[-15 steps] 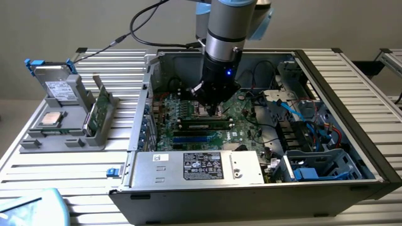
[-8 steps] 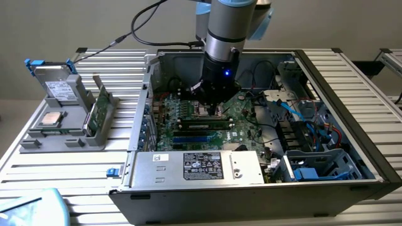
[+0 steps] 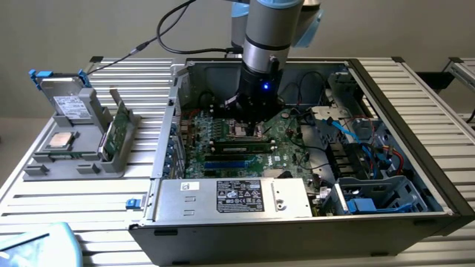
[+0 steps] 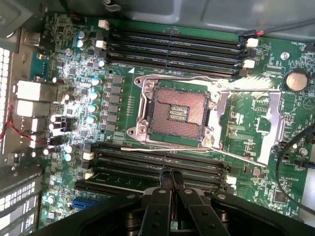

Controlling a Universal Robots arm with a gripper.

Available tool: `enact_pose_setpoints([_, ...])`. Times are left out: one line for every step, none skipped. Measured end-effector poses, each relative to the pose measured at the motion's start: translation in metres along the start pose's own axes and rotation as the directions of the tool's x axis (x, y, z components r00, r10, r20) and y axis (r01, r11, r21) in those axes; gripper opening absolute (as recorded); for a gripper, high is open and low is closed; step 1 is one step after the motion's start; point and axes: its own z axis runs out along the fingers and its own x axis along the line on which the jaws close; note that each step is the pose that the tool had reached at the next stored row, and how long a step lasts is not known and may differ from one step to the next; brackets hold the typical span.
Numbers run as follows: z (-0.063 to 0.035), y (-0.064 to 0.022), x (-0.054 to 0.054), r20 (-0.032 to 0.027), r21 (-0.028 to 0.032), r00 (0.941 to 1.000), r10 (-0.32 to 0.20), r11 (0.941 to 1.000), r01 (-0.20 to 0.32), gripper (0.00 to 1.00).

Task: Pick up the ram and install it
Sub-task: 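Press down the ram until it locks into place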

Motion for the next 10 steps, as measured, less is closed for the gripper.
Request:
enact_pose_setpoints([0.0, 0.0, 0.0, 0.0004, -0.0009, 0.9999, 0.014, 0.9999, -0.014, 0.11])
enact_pose_setpoints([0.0, 0.0, 0.0, 0.0008, -0.0019, 0.9996, 0.027, 0.9996, -0.027, 0.11])
enact_pose_setpoints([0.0, 0.0, 0.0, 0.0013, -0.0029, 0.9991, 0.042, 0.9991, -0.042, 0.11])
enact_pose_setpoints([0.0, 0.0, 0.0, 0.0016, -0.0039, 0.9985, 0.055, 0.9985, -0.055, 0.11])
enact_pose_setpoints([0.0, 0.0, 0.0, 0.002, -0.0048, 0.9976, 0.069, 0.9976, -0.069, 0.11])
enact_pose_setpoints([0.0, 0.0, 0.0, 0.0024, -0.0059, 0.9966, 0.082, 0.9966, -0.082, 0.11])
enact_pose_setpoints([0.0, 0.0, 0.0, 0.0029, -0.0068, 0.9954, 0.096, 0.9953, -0.096, 0.11])
enact_pose_setpoints([0.0, 0.0, -0.0001, 0.0037, -0.0076, 0.9944, 0.106, 0.9943, -0.106, 0.11])
enact_pose_setpoints([0.0001, 0.0, 0.0, 0.0038, -0.0078, 0.994, 0.109, 0.994, -0.109, 0.11])
enact_pose_setpoints([0.0001, 0.0, 0.0, 0.0039, -0.0078, 0.994, 0.109, 0.994, -0.109, 0.11])
